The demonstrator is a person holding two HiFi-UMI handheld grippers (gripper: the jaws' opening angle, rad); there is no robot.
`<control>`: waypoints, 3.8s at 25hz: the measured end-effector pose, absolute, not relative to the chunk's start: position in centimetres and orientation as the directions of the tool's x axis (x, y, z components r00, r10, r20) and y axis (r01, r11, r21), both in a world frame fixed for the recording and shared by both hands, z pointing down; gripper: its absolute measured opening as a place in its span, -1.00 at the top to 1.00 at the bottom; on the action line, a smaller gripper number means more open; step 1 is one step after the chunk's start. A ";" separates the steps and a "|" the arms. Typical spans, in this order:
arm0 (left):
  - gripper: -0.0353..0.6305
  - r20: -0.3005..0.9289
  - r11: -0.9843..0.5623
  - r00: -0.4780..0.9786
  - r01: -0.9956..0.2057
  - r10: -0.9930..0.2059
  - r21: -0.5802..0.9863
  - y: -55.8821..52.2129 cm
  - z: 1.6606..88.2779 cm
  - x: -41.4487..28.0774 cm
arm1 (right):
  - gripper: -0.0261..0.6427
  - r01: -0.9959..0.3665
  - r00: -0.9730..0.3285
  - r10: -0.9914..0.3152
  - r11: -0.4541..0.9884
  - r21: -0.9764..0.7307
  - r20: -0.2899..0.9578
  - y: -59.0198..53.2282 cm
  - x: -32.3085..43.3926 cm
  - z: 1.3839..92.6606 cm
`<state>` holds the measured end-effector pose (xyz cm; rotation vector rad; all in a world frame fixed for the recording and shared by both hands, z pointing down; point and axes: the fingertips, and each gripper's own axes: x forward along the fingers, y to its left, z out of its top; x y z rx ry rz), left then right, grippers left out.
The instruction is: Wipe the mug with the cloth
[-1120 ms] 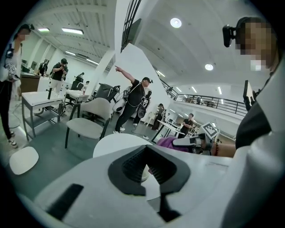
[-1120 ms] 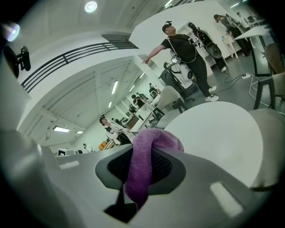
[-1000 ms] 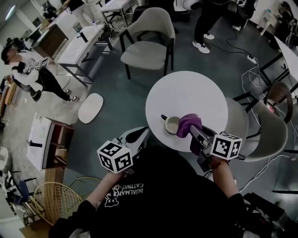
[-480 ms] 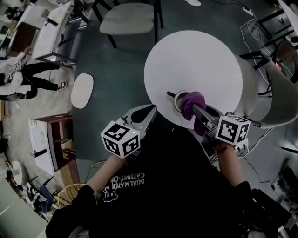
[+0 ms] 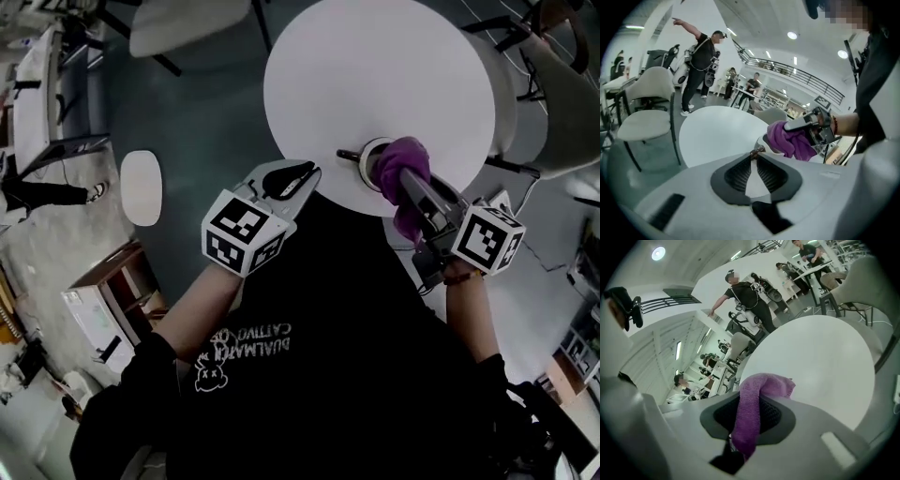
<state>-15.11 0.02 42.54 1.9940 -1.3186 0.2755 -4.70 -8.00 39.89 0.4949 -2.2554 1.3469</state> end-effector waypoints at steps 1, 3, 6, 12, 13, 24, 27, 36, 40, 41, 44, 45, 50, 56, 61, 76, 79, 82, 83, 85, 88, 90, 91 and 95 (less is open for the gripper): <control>0.76 0.536 -0.264 0.482 -0.862 -0.693 0.433 -0.6 42.6 -15.1 | 0.69 -0.536 -0.825 -0.093 0.443 -0.719 0.557 -8.1 -4.5 39.9; 0.73 0.551 -0.353 0.528 -0.847 -0.646 0.398 -1.8 42.7 -14.6 | 0.69 -0.559 -0.819 -0.144 0.417 -0.717 0.555 -8.2 -4.0 39.8; 0.55 0.603 -0.485 0.575 -0.810 -0.553 0.328 -2.7 43.1 -13.8 | 0.69 -0.600 -0.798 -0.219 0.373 -0.707 0.561 -8.0 -3.2 39.5; 0.40 0.684 -0.681 0.600 -0.703 -0.415 0.205 -3.1 45.5 -12.7 | 0.69 -0.670 -0.742 -0.315 0.302 -0.679 0.592 -6.8 -1.9 39.5; 0.40 0.693 -0.702 0.592 -0.690 -0.410 0.174 -3.3 45.9 -12.5 | 0.69 -0.680 -0.731 -0.328 0.293 -0.672 0.598 -6.8 -1.6 39.7; 0.47 0.725 -0.830 0.595 -0.555 -0.348 0.057 -4.9 47.8 -9.4 | 0.69 -0.773 -0.632 -0.270 0.164 -0.612 0.726 -1.8 3.0 44.5; 0.55 0.722 -0.829 0.599 -0.556 -0.347 0.063 -5.2 47.6 -9.2 | 0.69 -0.779 -0.624 -0.179 0.216 -0.589 0.760 -0.1 2.3 45.7; 0.67 0.720 -0.847 0.617 -0.527 -0.318 0.078 -5.1 47.5 -9.1 | 0.69 -0.615 -0.782 -0.023 0.194 -0.764 0.623 1.5 -6.2 45.5; 0.68 0.724 -0.851 0.618 -0.519 -0.306 0.083 -5.2 47.4 -9.2 | 0.69 -0.580 -0.803 0.008 0.214 -0.786 0.595 0.5 -8.5 45.0; 0.68 0.726 -0.852 0.616 -0.517 -0.305 0.081 -5.2 47.4 -9.3 | 0.69 -0.583 -0.800 0.012 0.222 -0.781 0.600 0.4 -8.7 45.0; 0.68 0.732 -0.859 0.613 -0.507 -0.298 0.075 -5.2 47.5 -9.4 | 0.69 -0.596 -0.788 0.022 0.227 -0.770 0.616 0.4 -9.1 45.4; 0.68 0.733 -0.861 0.614 -0.503 -0.293 0.076 -5.2 47.6 -9.4 | 0.69 -0.599 -0.785 0.025 0.226 -0.768 0.619 0.4 -9.1 45.5; 0.69 0.744 -0.884 0.613 -0.463 -0.266 0.065 -5.0 47.6 -9.1 | 0.68 -0.610 -0.776 0.027 0.223 -0.761 0.630 0.4 -8.9 45.8; 0.70 0.773 -0.915 0.593 -0.401 -0.227 0.040 -4.8 47.7 -8.9 | 0.69 -0.609 -0.787 -0.006 0.167 -0.776 0.617 -0.2 -8.2 46.1; 0.71 0.777 -0.923 0.597 -0.382 -0.200 0.056 -4.5 47.6 -8.9 | 0.68 -0.595 -0.802 -0.026 0.110 -0.796 0.596 -0.4 -7.6 46.0; 0.71 0.792 -0.940 0.596 -0.329 -0.135 0.087 -3.9 47.4 -8.3 | 0.68 -0.646 -0.762 -0.058 0.121 -0.753 0.645 -0.3 -4.2 45.7; 0.71 0.801 -0.945 0.586 -0.316 -0.122 0.087 -4.0 47.5 -8.3 | 0.68 -0.659 -0.752 -0.077 0.101 -0.746 0.654 -0.3 -3.4 46.0; 0.71 0.807 -0.947 0.580 -0.310 -0.115 0.087 -3.9 47.7 -8.5 | 0.68 -0.669 -0.743 -0.098 0.085 -0.738 0.662 -0.5 -2.8 46.3; 0.71 0.807 -0.947 0.579 -0.309 -0.115 0.087 -3.9 47.7 -8.5 | 0.68 -0.673 -0.739 -0.102 0.082 -0.735 0.666 -0.5 -2.5 46.5; 0.71 0.807 -0.947 0.579 -0.308 -0.116 0.086 -3.9 47.8 -8.4 | 0.68 -0.680 -0.733 -0.109 0.079 -0.729 0.672 -0.7 -2.0 46.7; 0.71 0.806 -0.948 0.581 -0.309 -0.118 0.083 -4.0 47.7 -8.2 | 0.68 -0.689 -0.724 -0.119 0.076 -0.721 0.680 -1.0 -1.4 46.8; 0.71 0.806 -0.948 0.580 -0.308 -0.117 0.084 -4.1 47.6 -8.2 | 0.68 -0.693 -0.719 -0.128 0.067 -0.718 0.683 -1.2 -1.1 46.7; 0.71 0.806 -0.948 0.580 -0.308 -0.116 0.085 -4.1 47.6 -8.3 | 0.68 -0.695 -0.717 -0.134 0.063 -0.716 0.684 -1.3 -0.9 46.7; 0.71 0.811 -0.949 0.576 -0.302 -0.107 0.089 -4.5 47.8 -8.8 | 0.68 -0.706 -0.704 -0.154 0.054 -0.706 0.693 -2.1 -0.6 46.9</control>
